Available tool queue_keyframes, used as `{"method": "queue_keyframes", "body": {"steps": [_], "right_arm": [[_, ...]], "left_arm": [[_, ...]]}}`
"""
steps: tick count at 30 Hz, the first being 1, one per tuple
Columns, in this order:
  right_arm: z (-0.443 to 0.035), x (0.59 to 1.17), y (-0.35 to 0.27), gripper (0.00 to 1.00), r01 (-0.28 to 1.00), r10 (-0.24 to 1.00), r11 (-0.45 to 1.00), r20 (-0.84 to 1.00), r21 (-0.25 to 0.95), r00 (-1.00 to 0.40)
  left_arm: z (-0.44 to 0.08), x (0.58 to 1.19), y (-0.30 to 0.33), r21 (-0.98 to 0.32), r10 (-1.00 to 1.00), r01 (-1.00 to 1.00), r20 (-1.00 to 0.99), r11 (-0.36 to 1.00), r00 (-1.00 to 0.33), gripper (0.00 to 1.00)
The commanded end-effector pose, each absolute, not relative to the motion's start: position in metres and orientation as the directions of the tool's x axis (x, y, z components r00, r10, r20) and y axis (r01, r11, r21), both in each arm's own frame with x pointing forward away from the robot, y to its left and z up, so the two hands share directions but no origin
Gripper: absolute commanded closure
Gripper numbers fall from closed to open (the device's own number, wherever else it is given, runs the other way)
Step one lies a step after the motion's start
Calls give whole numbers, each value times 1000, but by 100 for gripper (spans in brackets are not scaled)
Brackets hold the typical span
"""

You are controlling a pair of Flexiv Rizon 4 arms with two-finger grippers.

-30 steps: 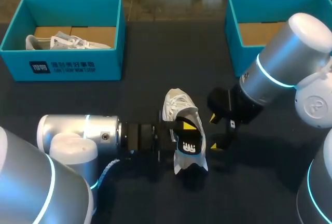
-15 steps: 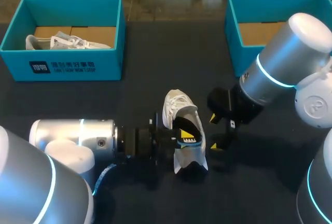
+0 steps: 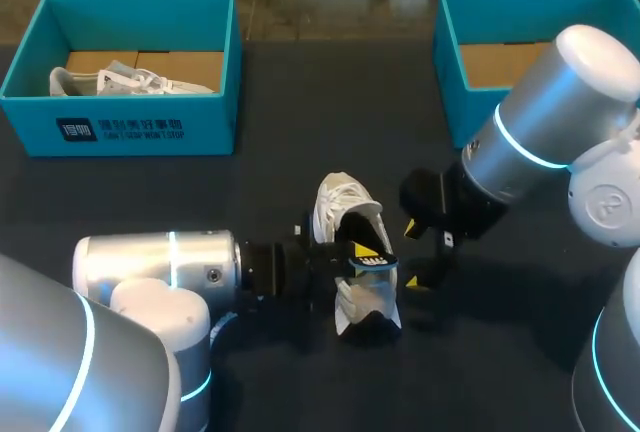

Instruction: Take the shoe out of the shoebox, open the shoe tongue, remove and reinsert the insole, then place the shoe into the shoebox

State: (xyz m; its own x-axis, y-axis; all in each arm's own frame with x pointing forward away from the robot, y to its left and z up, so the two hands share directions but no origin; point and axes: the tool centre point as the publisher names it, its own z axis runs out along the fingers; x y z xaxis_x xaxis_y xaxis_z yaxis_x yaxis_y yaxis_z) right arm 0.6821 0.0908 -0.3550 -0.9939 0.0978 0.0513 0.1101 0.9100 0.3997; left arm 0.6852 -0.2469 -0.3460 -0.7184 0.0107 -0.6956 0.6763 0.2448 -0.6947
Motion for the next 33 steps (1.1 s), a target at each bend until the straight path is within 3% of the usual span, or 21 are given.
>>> {"method": "queue_keyframes", "body": {"steps": [1, 3, 4, 7, 9, 13, 33], "right_arm": [[-356, 682, 92, 0, 110, 98, 910, 50, 399, -994], [-356, 682, 92, 0, 110, 98, 910, 50, 399, -994], [-356, 682, 92, 0, 110, 98, 910, 50, 399, -994], [-356, 682, 92, 0, 110, 98, 910, 50, 399, -994], [-356, 682, 92, 0, 110, 98, 910, 50, 399, -994], [-356, 682, 92, 0, 110, 98, 910, 50, 399, -994], [-356, 682, 92, 0, 110, 98, 910, 50, 399, -994]], "left_arm": [[-338, 679, -245, -696, 22, 673, -691, 250, -722, 67], [-333, 675, -242, -691, 23, 678, -696, 250, -718, 58], [-331, 673, -241, -692, 22, 678, -696, 249, -718, 60], [-324, 665, -240, -684, 23, 687, -704, 244, -709, 72], [-321, 661, -240, -671, 22, 701, -718, 242, -695, 91], [-320, 657, -241, -662, 22, 709, -727, 243, -686, 100], [-351, 697, -253, -605, 16, 734, -768, 309, -640, 100]]}}
